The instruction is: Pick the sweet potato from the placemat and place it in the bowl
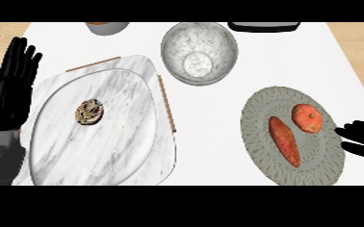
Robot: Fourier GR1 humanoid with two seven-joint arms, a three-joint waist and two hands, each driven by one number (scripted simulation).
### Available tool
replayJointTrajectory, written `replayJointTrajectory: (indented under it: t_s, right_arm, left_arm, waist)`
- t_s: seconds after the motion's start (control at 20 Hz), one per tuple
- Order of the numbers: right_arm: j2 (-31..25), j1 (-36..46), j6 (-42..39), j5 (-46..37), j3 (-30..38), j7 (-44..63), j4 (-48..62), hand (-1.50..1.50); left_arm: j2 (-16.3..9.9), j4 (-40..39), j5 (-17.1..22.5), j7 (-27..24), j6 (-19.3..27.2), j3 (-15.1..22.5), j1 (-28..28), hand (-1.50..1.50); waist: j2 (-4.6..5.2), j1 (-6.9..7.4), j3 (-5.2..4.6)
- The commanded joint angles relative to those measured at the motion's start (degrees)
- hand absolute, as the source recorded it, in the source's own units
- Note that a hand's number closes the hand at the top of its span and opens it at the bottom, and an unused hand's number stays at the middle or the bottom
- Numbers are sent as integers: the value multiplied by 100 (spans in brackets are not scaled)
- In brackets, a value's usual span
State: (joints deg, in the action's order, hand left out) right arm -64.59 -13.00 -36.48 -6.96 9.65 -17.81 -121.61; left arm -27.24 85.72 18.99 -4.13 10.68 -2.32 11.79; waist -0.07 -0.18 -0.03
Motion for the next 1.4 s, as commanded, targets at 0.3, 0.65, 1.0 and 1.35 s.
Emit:
replayJointTrajectory:
  t_s: [0.3, 0.65, 1.0, 1.35]
  right_arm:
    - [755, 802, -235, -1591, -981, -431, 1078, -150]
    - [1568, 1632, -258, -2368, -1547, -273, 1803, -150]
    - [2183, 1429, -83, -3100, -1818, -267, 2009, -150]
    - [2349, 1425, 480, -3695, -1773, -1371, 2930, -150]
  left_arm:
    - [205, 146, -246, -3, -164, -115, -152, 0]
    - [459, -492, -531, -153, -195, -199, 396, 0]
    - [446, -536, -483, 191, -417, -442, 590, 0]
    - [694, -277, -762, 5, -407, -456, 267, 0]
  waist:
    - [17, 92, 6]
    - [21, 47, 3]
    - [17, 4, 3]
    - [10, 13, 4]
